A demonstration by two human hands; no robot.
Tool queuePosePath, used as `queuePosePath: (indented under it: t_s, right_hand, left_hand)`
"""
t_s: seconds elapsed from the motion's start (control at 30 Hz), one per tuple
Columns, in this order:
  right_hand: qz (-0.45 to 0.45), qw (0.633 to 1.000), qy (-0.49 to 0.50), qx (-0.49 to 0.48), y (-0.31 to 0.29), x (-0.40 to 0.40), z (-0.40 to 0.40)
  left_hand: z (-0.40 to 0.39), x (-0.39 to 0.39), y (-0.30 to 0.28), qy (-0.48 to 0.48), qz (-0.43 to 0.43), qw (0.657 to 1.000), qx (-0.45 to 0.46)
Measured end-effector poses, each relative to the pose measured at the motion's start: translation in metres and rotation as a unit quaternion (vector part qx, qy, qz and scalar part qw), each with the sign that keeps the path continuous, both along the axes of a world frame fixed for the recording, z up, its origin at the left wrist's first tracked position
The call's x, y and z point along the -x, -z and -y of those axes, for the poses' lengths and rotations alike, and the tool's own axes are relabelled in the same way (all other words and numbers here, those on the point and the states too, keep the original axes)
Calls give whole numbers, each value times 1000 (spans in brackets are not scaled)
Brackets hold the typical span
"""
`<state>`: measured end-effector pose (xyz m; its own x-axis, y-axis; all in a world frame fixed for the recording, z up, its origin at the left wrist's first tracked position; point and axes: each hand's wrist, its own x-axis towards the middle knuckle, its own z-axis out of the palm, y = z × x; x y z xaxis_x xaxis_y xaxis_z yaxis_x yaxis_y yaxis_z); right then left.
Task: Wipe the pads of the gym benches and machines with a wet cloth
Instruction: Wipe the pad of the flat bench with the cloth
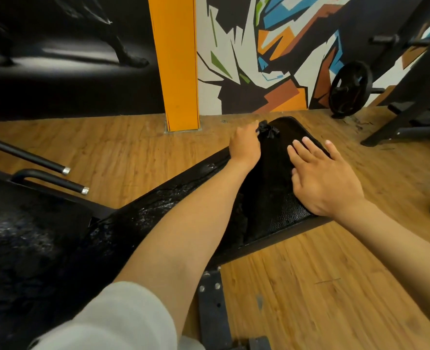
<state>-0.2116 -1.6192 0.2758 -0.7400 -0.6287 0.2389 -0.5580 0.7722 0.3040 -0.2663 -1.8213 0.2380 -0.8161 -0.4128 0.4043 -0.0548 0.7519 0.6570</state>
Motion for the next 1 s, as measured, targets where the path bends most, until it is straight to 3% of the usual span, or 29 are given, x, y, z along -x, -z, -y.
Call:
queuePosePath:
  t_s: [0.3,0.47,0.57,0.67,0.77,1.0]
  right_hand:
    - [-11,1000,-6,5,0,1,1]
    - [-12,1000,-25,15,1,0,1]
    - [-8,999,-34,16,0,0,0]
    - [-3,999,-36,21,-3,-2,2]
    - [8,999,-30,40,-4,-3,2]
    - [14,998,-14,55,-4,-4,3]
  left_hand:
    - [-17,-47,30,42,-86,994,50]
    - [-2,2,-4,33,-34,999,0]
    - [-11,-8,-1,22,-42,999,4]
    - [-31,-42,15,61,-80,993,56]
    - [-35,-52,20,105,-112,987,48]
    - [-14,-4,-5,68,-42,997,16]
